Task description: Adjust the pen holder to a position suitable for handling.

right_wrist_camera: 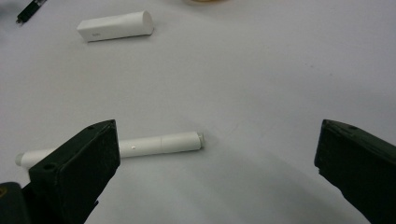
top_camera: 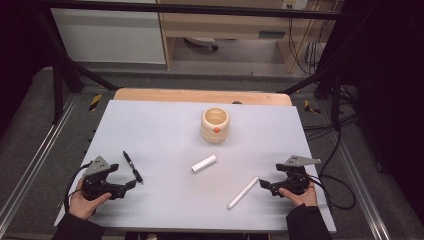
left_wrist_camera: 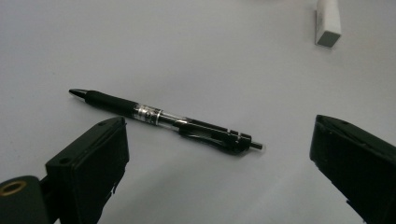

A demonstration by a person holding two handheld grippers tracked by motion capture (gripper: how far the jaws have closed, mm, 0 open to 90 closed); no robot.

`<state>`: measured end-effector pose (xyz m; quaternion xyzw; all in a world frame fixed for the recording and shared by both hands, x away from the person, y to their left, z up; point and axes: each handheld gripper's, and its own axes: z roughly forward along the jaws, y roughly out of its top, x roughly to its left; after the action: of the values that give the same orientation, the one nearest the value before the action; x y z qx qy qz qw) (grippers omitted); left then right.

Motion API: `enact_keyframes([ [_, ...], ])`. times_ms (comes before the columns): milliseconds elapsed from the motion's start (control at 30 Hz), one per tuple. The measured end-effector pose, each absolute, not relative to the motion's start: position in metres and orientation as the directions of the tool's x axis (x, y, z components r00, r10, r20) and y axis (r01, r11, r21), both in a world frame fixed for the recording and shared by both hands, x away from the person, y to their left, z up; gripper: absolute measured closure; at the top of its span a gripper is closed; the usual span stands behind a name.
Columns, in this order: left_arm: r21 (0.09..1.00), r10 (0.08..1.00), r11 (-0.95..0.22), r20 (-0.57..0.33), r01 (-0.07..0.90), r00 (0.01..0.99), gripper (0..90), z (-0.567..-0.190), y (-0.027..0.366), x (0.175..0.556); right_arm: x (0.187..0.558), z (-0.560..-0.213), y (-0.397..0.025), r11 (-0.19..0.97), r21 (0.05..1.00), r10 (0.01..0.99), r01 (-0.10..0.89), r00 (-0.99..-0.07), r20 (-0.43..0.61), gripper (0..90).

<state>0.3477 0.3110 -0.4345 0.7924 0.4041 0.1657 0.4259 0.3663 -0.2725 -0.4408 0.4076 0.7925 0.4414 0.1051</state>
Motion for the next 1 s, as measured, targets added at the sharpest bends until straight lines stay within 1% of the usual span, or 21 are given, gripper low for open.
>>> enact_keyframes([
  [333,0.809,0.781,-0.317,-0.074,0.495,0.620,5.2,-0.434,0.311,0.347,0.366,-0.436,-0.268,0.287,0.789,0.736,0.544,-0.652,0.181,1.0],
  [667,0.813,0.783,-0.312,-0.072,0.491,0.617,5.2,-0.433,0.311,0.346,0.368,-0.427,-0.250,0.301,0.800,0.719,0.518,-0.675,0.166,0.9],
  [1000,0.813,0.787,-0.308,-0.074,0.494,0.612,5.3,-0.434,0.312,0.347,0.378,-0.416,-0.228,0.319,0.802,0.715,0.505,-0.684,0.147,0.9],
])
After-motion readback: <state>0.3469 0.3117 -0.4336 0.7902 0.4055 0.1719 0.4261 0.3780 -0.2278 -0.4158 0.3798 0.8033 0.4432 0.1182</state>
